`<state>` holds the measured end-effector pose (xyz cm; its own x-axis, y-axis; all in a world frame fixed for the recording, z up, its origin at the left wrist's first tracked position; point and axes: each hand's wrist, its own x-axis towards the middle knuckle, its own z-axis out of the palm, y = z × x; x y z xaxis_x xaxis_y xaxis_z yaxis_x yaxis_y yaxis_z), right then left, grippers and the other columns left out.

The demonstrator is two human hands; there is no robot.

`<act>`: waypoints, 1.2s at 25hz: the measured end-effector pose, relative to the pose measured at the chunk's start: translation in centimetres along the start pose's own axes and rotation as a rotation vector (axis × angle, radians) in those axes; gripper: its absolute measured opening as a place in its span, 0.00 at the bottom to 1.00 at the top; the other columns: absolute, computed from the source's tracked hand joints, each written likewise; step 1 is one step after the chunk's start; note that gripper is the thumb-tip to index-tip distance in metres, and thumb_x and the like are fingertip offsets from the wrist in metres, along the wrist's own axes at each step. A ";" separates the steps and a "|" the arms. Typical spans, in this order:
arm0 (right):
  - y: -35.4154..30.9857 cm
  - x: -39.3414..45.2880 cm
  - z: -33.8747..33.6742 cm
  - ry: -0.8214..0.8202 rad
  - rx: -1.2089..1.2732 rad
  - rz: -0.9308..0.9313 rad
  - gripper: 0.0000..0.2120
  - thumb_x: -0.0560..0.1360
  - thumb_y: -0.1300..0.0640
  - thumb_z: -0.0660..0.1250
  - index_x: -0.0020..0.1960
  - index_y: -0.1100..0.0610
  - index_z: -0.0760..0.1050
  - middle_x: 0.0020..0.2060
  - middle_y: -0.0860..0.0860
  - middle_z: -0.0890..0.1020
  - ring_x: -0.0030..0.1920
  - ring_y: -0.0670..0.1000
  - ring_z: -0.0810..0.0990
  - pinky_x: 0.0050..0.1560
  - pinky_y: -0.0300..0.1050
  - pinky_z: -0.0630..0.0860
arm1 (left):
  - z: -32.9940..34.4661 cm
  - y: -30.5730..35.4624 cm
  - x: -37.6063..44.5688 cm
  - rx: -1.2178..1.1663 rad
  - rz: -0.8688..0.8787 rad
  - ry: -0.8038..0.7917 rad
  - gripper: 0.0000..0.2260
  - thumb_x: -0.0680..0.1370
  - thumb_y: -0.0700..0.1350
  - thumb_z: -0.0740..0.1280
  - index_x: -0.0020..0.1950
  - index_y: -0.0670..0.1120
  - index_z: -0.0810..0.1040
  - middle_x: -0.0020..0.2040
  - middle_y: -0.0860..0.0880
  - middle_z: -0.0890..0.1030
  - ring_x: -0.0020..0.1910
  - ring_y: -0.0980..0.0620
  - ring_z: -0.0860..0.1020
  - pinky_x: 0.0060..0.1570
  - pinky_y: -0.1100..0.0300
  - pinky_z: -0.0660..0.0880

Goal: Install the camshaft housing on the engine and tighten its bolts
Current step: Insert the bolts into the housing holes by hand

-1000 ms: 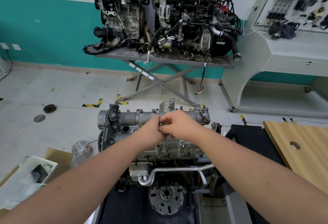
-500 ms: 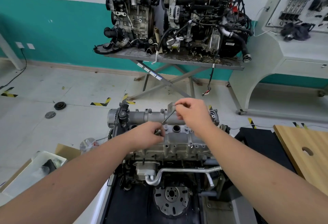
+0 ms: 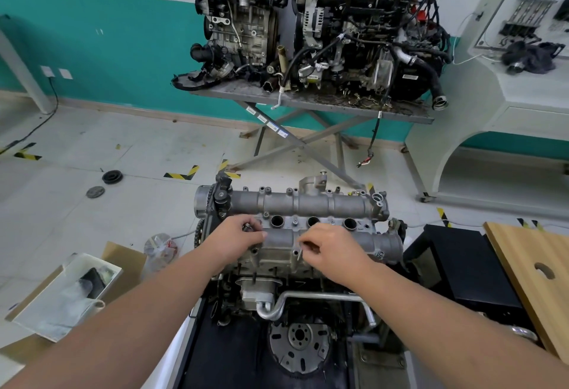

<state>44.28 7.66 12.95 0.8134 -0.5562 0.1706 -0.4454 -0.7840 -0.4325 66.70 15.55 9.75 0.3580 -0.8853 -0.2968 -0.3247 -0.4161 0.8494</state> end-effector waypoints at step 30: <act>0.4 4.2 -0.3 -0.493 0.073 0.287 0.13 0.76 0.55 0.69 0.34 0.50 0.85 0.28 0.47 0.83 0.22 0.40 0.72 0.21 0.29 0.64 | -0.3 -0.4 0.4 0.083 -0.030 -0.095 0.09 0.77 0.56 0.70 0.39 0.55 0.79 0.23 0.57 0.73 0.21 0.56 0.64 0.22 0.65 0.61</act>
<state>47.37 4.92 13.75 0.7501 -0.5353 -0.3883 -0.6610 -0.5899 -0.4638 67.24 15.41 9.44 0.2856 -0.8862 -0.3648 -0.3874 -0.4549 0.8019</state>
